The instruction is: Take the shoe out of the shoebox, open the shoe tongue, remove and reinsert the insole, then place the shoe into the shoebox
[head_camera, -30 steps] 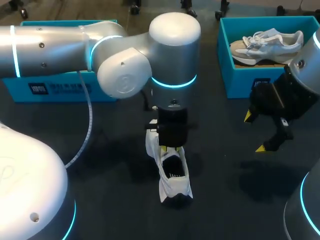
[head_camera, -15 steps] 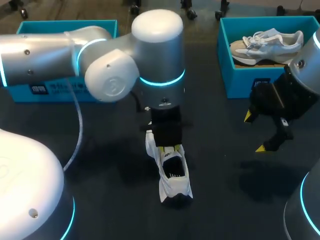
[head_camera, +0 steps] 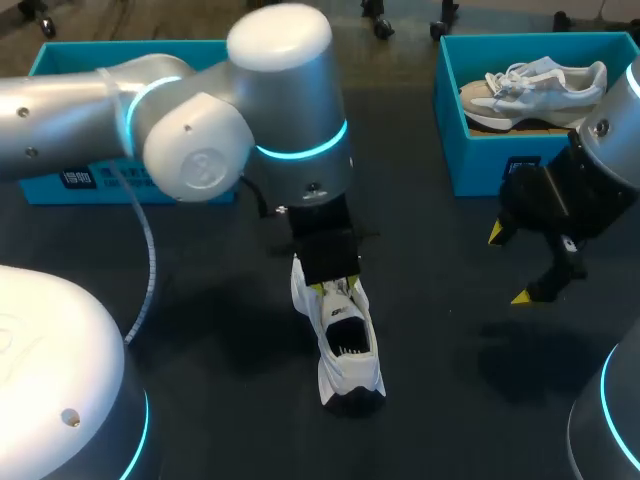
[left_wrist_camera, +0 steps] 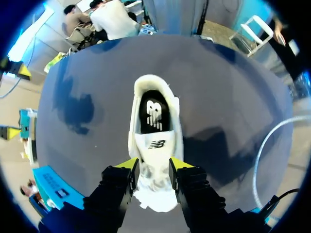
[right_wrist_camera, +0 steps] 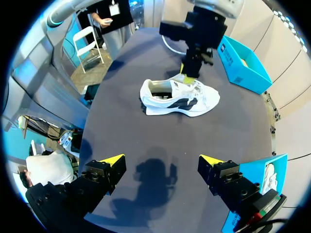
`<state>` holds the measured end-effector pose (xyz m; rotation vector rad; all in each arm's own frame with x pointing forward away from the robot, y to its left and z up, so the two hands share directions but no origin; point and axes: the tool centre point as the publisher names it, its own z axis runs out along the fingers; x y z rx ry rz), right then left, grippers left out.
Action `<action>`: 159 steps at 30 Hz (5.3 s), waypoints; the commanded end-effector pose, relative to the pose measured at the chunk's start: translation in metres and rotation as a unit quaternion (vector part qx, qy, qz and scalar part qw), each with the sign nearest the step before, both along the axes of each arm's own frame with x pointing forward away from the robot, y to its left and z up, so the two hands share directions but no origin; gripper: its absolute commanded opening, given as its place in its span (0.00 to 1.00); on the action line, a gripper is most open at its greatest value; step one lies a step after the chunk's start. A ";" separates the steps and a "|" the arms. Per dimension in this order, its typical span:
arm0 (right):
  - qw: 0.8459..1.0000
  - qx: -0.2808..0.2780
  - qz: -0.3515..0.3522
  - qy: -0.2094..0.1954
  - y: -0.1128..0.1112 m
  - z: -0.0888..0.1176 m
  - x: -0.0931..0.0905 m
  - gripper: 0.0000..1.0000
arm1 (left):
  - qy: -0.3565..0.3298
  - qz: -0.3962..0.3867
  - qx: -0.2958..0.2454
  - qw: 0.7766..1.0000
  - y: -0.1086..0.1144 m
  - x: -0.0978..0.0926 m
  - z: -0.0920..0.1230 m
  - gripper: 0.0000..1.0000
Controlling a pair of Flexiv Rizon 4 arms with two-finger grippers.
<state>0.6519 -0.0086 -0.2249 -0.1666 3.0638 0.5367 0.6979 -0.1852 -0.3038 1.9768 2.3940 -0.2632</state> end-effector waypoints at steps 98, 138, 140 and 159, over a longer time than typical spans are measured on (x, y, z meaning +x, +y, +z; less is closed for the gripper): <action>1.000 -0.001 0.000 0.001 0.001 -0.001 0.001 1.00 | 0.049 0.655 0.115 0.745 -0.023 -0.129 -0.069 0.93; 1.000 -0.001 0.000 0.001 0.001 -0.001 0.001 1.00 | 0.032 0.646 0.146 0.749 -0.019 -0.073 -0.033 0.00; 1.000 -0.001 0.000 0.001 0.001 -0.001 0.001 1.00 | 0.024 0.632 0.153 0.759 -0.018 -0.065 -0.019 0.00; 1.000 -0.001 0.000 0.001 0.001 -0.001 0.001 1.00 | 0.021 0.587 0.194 0.786 0.017 0.013 0.085 0.00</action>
